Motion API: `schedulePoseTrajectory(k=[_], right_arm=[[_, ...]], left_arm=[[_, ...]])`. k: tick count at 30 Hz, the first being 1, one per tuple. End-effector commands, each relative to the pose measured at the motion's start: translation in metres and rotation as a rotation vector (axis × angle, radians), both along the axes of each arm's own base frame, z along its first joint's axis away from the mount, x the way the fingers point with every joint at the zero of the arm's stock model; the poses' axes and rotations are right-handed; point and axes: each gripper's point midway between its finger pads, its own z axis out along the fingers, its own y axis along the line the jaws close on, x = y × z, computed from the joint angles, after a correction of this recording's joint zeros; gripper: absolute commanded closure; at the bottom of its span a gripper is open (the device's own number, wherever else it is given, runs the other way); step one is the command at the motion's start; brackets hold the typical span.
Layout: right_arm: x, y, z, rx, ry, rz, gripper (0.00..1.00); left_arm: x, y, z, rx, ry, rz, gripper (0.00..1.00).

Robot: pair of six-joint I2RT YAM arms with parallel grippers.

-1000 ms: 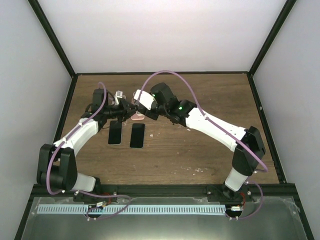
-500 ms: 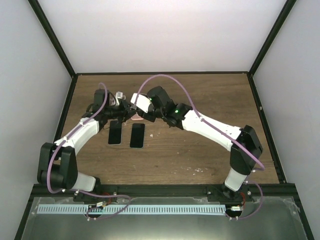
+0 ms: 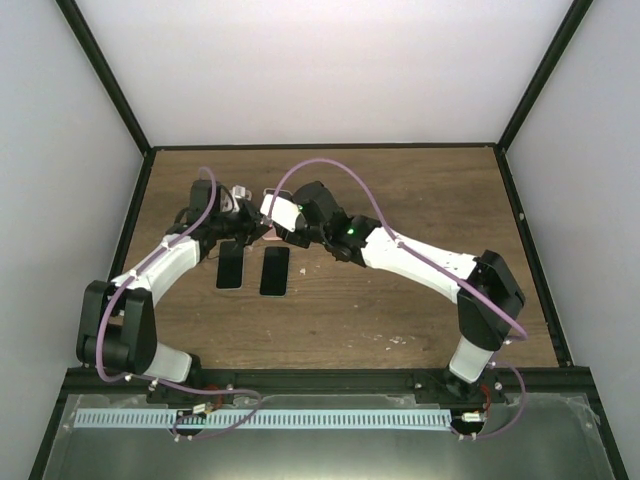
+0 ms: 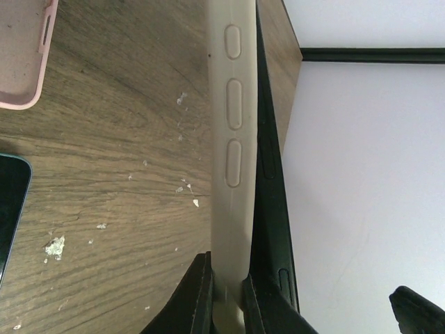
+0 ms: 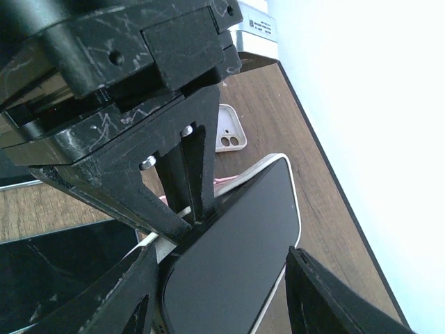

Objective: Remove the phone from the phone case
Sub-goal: Remove the phone case from the phone.

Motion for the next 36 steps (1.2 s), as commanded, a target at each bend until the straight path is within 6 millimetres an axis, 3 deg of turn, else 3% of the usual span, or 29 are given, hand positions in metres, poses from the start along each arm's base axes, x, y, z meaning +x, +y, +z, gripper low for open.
schedulePoseTrajectory(k=[1,15,27,32,36], right_arm=[[0.007,-0.023,-0.042,-0.134,0.036,-0.072,0.50],[0.008,-0.032,-0.046,-0.153,0.001,-0.097,0.46],[-0.005,-0.017,-0.024,-0.050,0.077,-0.035,0.44],[0.007,-0.022,-0.019,-0.071,0.008,-0.082,0.48],[0.025,-0.035,-0.029,-0.163,-0.123,-0.138,0.51]], left_arm=[[-0.001,-0.013,0.045,-0.088,-0.126,-0.078,1.00],[0.001,-0.013,0.043,-0.115,-0.113,-0.073,1.00],[0.000,-0.012,0.043,-0.105,-0.126,-0.074,1.00],[-0.002,-0.013,0.046,-0.110,-0.135,-0.079,1.00],[-0.003,-0.014,0.049,-0.125,-0.139,-0.090,1.00]])
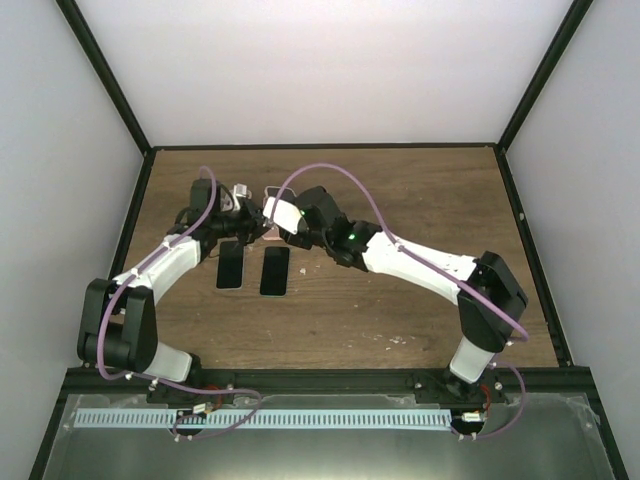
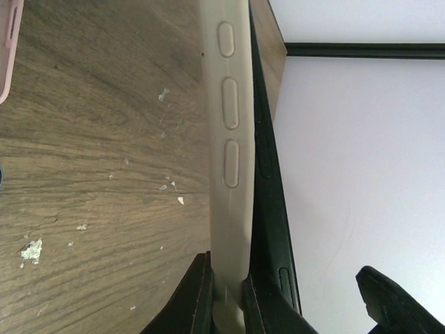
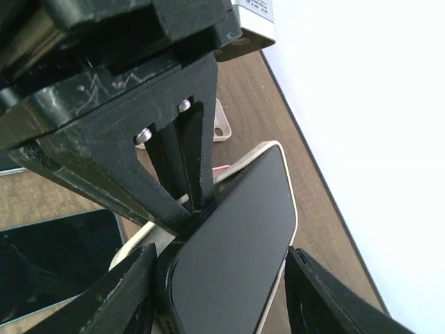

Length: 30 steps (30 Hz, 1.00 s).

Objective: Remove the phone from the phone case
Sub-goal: Remove the phone case from the phone.

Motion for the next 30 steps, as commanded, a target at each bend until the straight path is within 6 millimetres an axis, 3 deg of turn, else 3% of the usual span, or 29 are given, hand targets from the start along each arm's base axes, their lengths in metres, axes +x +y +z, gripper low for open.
schedulePoseTrajectory(k=[1,7,12,16,21,30], right_arm=[[0.025,-0.029,-0.025,-0.177,-0.137,-0.109,0.52],[0.041,-0.038,-0.017,-0.206,-0.247,-0.141,0.56],[0.048,-0.041,-0.009,-0.204,-0.277,-0.144,0.64],[0.043,-0.038,0.005,-0.167,-0.267,-0.118,0.80],[0.037,-0.034,0.036,-0.082,-0.242,-0.110,0.99],[0.035,-0.034,0.091,0.088,-0.169,-0.115,0.99]], left_arm=[[-0.005,-0.011,0.046,-0.086,-0.138,-0.078,1.00],[-0.016,-0.024,0.054,-0.107,-0.180,-0.148,1.00],[-0.026,-0.034,0.056,-0.109,-0.204,-0.206,1.00],[-0.026,-0.033,0.050,-0.100,-0.195,-0.213,1.00],[-0.016,-0.025,0.034,-0.034,-0.182,-0.177,1.00],[0.001,0.001,-0.009,0.139,-0.115,-0.076,1.00]])
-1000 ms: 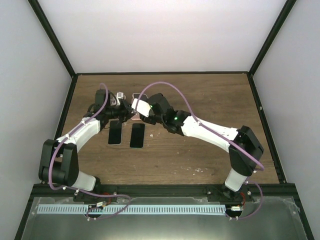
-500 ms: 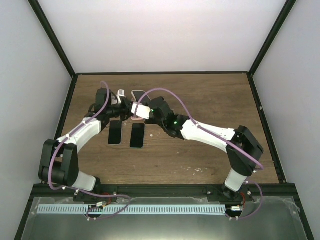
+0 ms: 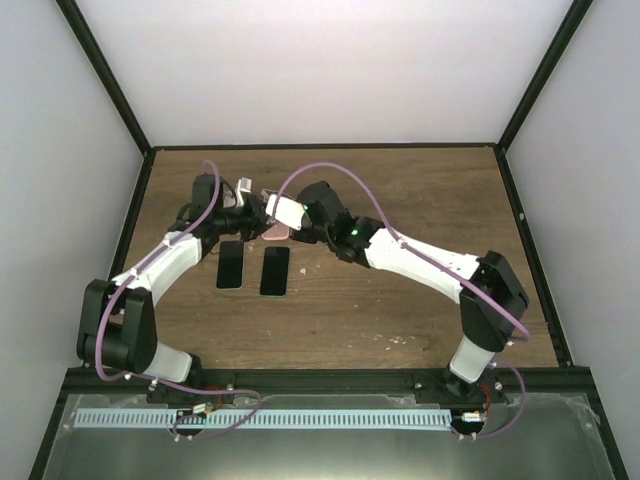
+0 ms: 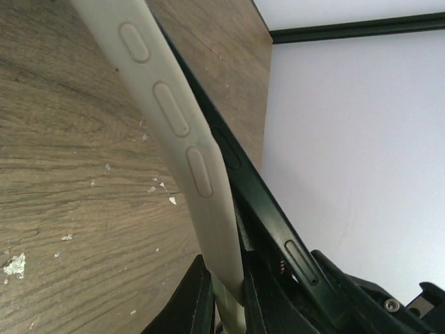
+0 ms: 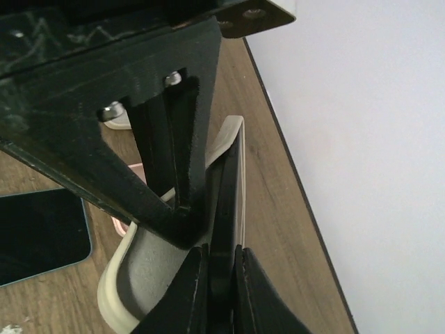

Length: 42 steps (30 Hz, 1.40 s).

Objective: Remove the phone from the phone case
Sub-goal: Remove the phone case from the phone, then place the phone case at the center of the board.

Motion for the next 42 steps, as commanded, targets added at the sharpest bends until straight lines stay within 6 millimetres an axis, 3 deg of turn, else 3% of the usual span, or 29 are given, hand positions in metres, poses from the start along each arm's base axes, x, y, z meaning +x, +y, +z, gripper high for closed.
schedulePoseTrajectory(k=[1,6,11,20,25,30,34,42], right_arm=[[0.023,-0.025,0.090,0.203,-0.050,-0.106,0.99],[0.022,-0.029,0.119,0.278,-0.049,-0.112,0.99],[0.025,-0.035,0.134,0.320,-0.058,-0.132,0.99],[0.046,-0.058,0.136,0.334,-0.077,-0.196,0.99],[0.052,-0.080,0.132,0.317,-0.088,-0.233,0.99],[0.050,-0.106,0.116,0.296,-0.053,-0.265,0.99],[0.046,-0.128,0.104,0.286,-0.028,-0.300,0.99],[0.036,-0.154,0.100,0.292,-0.011,-0.342,0.99]], left_arm=[[0.000,0.012,-0.024,0.134,-0.032,-0.016,1.00],[0.004,0.020,-0.038,0.203,-0.025,0.006,1.00],[0.005,0.026,-0.047,0.256,-0.024,0.016,1.00],[0.000,0.028,-0.054,0.285,-0.033,0.005,1.00],[0.004,0.027,-0.058,0.301,-0.052,-0.012,1.00],[0.015,0.010,-0.063,0.343,-0.103,-0.059,1.00],[0.026,-0.021,-0.075,0.363,-0.112,-0.122,1.00],[0.060,-0.068,-0.101,0.397,-0.111,-0.187,1.00]])
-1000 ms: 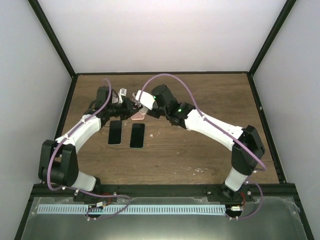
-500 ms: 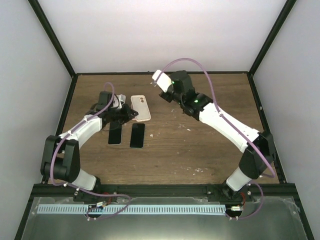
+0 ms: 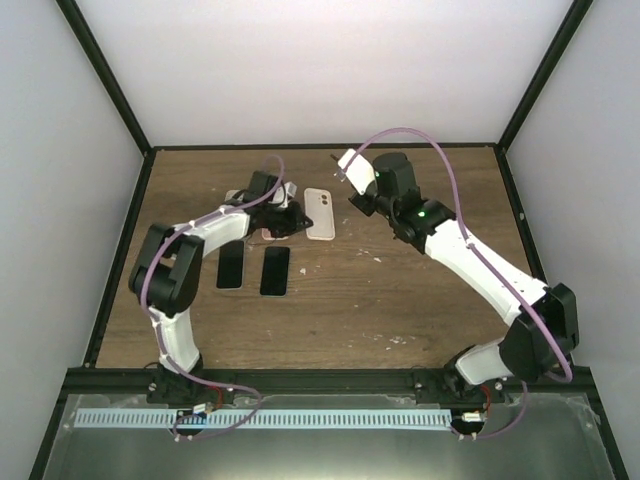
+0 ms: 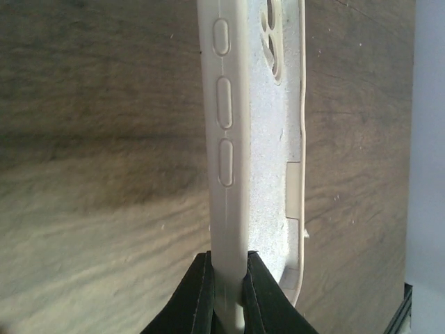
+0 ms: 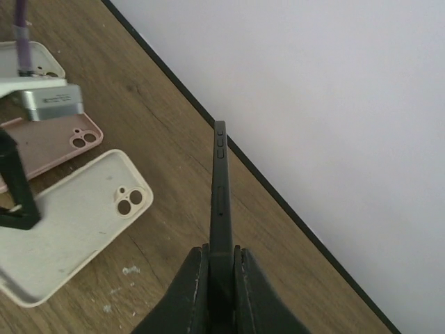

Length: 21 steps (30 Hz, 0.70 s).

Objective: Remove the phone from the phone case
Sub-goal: Place the phone case at the center of the board.

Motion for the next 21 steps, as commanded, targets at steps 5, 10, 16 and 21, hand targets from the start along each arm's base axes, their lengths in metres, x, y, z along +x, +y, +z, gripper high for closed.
schedulePoseTrajectory(k=[5,10,16,21], right_arm=[[-0.009,-0.013,0.031,0.073,-0.068,-0.019,0.99],[-0.009,-0.014,0.028,0.071,-0.061,-0.019,0.99],[-0.008,-0.013,0.024,0.064,-0.057,-0.019,0.99],[-0.006,-0.011,0.022,0.055,-0.059,-0.015,0.99]], left_arm=[[0.040,-0.024,-0.019,0.026,-0.021,-0.006,1.00],[0.048,-0.034,-0.035,0.042,0.002,-0.021,1.00],[0.052,-0.037,-0.055,0.060,0.050,-0.017,0.89],[0.053,-0.035,-0.050,0.068,0.045,-0.012,0.60]])
